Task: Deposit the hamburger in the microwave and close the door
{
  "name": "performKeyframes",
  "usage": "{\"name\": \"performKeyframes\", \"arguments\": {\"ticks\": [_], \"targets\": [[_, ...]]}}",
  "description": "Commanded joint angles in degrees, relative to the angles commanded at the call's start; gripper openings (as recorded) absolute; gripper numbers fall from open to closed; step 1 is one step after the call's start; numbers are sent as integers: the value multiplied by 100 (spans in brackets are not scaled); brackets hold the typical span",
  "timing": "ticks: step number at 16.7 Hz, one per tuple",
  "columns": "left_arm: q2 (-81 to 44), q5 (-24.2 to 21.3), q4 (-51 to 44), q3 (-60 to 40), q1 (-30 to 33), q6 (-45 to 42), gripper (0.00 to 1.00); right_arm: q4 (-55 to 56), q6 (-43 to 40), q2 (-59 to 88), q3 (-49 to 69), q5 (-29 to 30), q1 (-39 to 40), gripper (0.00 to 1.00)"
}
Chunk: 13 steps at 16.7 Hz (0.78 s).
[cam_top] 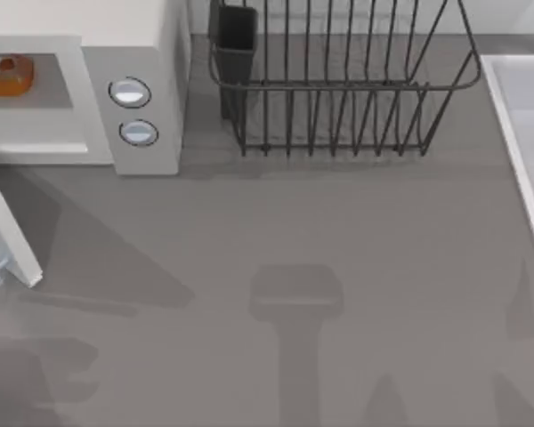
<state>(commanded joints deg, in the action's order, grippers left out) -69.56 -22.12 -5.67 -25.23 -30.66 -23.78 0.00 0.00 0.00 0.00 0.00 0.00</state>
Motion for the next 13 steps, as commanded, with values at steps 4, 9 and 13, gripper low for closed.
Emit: {"name": "performKeyframes", "arguments": {"ticks": [4,9,13], "targets": [[-5,-12,2,6,-1,14,0,0,0,0,0,0,0,100],[234,482,20,158,615,511,0,0,0,0,0,0,0,100],[523,1259,42,331,1928,1451,0,0,0,0,0,0,0,100]]}}
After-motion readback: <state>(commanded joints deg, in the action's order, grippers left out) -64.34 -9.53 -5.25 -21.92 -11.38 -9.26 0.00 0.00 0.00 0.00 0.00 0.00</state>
